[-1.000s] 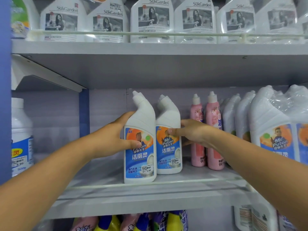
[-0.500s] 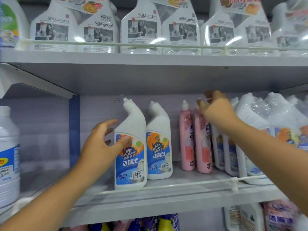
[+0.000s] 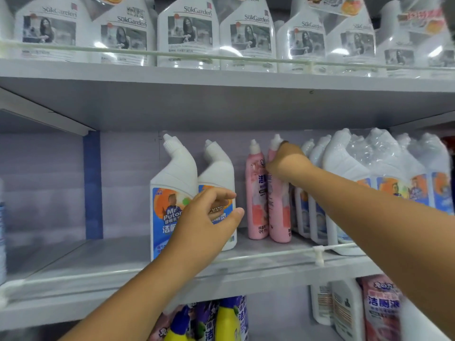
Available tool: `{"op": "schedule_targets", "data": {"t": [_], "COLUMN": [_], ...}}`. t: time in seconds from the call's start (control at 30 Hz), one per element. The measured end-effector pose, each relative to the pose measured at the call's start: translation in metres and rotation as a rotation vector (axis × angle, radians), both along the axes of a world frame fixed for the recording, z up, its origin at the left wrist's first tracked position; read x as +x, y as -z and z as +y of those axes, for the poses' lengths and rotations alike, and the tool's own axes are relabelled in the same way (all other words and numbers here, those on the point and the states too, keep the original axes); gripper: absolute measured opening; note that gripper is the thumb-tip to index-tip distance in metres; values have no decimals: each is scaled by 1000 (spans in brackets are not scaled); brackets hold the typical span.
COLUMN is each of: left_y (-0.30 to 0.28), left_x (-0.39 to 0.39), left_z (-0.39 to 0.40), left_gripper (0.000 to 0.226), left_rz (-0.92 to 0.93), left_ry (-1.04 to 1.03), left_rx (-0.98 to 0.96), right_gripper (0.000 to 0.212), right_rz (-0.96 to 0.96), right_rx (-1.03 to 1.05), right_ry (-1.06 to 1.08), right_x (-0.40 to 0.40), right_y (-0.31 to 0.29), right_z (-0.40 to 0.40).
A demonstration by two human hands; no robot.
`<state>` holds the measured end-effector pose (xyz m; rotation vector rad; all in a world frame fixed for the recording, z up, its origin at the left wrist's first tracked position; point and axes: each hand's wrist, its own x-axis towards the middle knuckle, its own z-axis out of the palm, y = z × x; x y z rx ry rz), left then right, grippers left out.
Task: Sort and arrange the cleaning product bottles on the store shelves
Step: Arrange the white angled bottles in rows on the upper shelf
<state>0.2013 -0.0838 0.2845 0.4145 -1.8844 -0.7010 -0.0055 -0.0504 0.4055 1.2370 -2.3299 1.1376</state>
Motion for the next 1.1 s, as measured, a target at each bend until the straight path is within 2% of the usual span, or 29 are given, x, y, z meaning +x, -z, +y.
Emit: {"op": "schedule_targets", "data": {"t": [0.07, 0.17, 0.23, 0.3, 0.4, 0.53, 0.6, 0.67, 0.77, 0.9, 1.03, 1.1], "left_y": [-3, -11, -17, -21, -23, -23, -21, -19, -16, -14, -12, -12], "left_x": [-9, -23, -34, -43, -52, -53, -50, -46, -42, -43, -46, -46], "left_z": [-1, 4, 6, 7, 7, 11, 11, 14, 14, 8, 7, 7], "left_gripper": [23, 34, 50, 65, 65, 64, 60, 56, 55, 52, 58, 62], "left_rz": [-12, -50, -91, -110, -90, -32, -6, 18, 50, 24, 15, 18], "left_ry": [9, 5, -4, 22, 41, -8, 8, 17, -16, -70, -80, -77], "left_rx": [36, 48, 54, 100, 172, 225, 231, 231, 195, 178, 195, 197], "right_gripper": [39, 34, 21, 27, 41, 32, 36, 38, 44, 72, 66, 72], "right_rz": [58, 21, 38, 23, -145, -396, -522, -541, -476, -491, -428, -425], "right_rx": [-84, -221, -195, -138, -118, -128, -257, -317, -144, -45, -6, 14], "right_ry": [-11, -188, -309, -473, -759, -943, -899, -688, -407, -389, -360, -354], "right_x": [5, 13, 13, 13, 12, 5, -3, -15, -26, -18, -11, -10], "right_y": [2, 8, 7, 4, 5, 8, 13, 26, 54, 61, 57, 57], "right_z": [11, 28, 39, 49, 56, 59, 55, 41, 20, 8, -2, -10]}}
